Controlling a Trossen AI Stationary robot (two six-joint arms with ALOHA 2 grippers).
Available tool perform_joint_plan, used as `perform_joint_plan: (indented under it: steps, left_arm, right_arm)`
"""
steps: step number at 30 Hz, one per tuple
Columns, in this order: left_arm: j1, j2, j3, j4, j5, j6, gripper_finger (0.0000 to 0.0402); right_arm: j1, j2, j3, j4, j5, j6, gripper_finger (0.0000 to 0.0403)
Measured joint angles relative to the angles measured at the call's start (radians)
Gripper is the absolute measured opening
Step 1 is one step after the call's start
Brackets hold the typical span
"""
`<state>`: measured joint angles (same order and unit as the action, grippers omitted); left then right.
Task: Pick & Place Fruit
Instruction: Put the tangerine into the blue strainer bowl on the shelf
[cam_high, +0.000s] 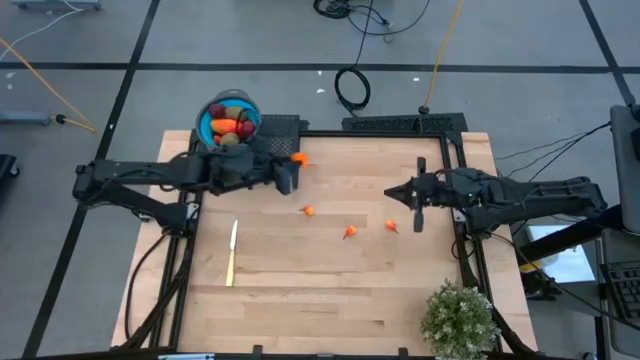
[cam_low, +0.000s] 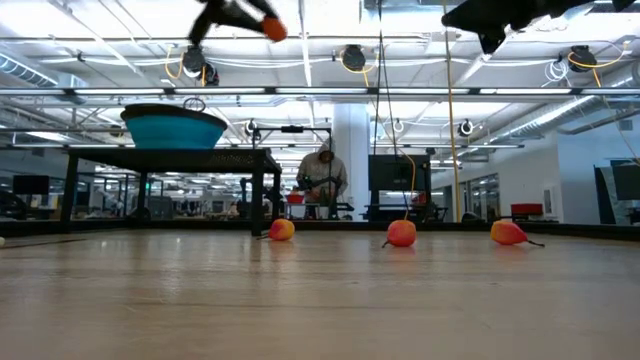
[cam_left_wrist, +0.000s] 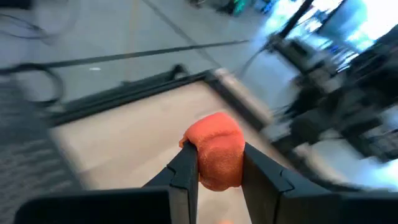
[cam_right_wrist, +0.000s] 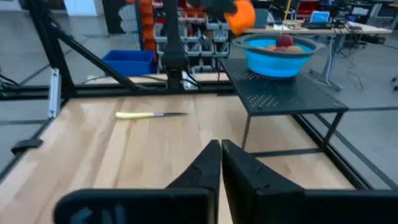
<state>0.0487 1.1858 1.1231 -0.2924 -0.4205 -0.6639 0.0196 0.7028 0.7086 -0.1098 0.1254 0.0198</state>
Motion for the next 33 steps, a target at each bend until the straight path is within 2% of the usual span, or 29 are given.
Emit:
perform_joint_plan:
  steps: [5, 9, 15, 19, 22, 25, 29, 33]
  left_arm:
    - [0.009, -0.076, -0.002, -0.124, -0.087, 0.127, 0.0085]
    - [0.009, -0.107, -0.001, -0.165, -0.129, 0.385, 0.0085]
    - [0.008, -0.111, -0.001, -0.166, -0.132, 0.824, 0.0086]
    - [0.008, -0.112, -0.001, -0.172, -0.133, 0.941, 0.0085]
    - [0.008, -0.111, -0.001, -0.187, -0.147, 0.945, 0.0086]
    - [0.014, -0.111, -0.001, -0.204, -0.216, 0.867, 0.0086]
    - [0.057, -0.13, -0.001, -0.271, -0.308, 0.681, 0.0086]
    - [0.134, -0.149, -0.002, -0.364, -0.313, 0.454, 0.0086]
  right_arm:
    - [0.0, -0.041, 0.0, -0.008, -0.049, -0.007, 0.0002]
    - [0.0, -0.06, 0.0, -0.01, -0.052, -0.016, 0.0003]
    - [0.0, -0.085, 0.0, -0.077, -0.052, -0.048, 0.0001]
    - [0.0, -0.113, 0.0, -0.129, -0.054, -0.05, 0.0001]
    - [0.0, -0.147, 0.0, -0.144, -0.086, -0.05, 0.0001]
    - [0.0, -0.191, 0.0, -0.173, -0.104, -0.05, 0.0001]
    - [0.0, -0.25, 0.0, -0.194, -0.102, -0.047, 0.0001]
    - [0.0, -0.298, 0.0, -0.212, -0.099, -0.047, 0.0001]
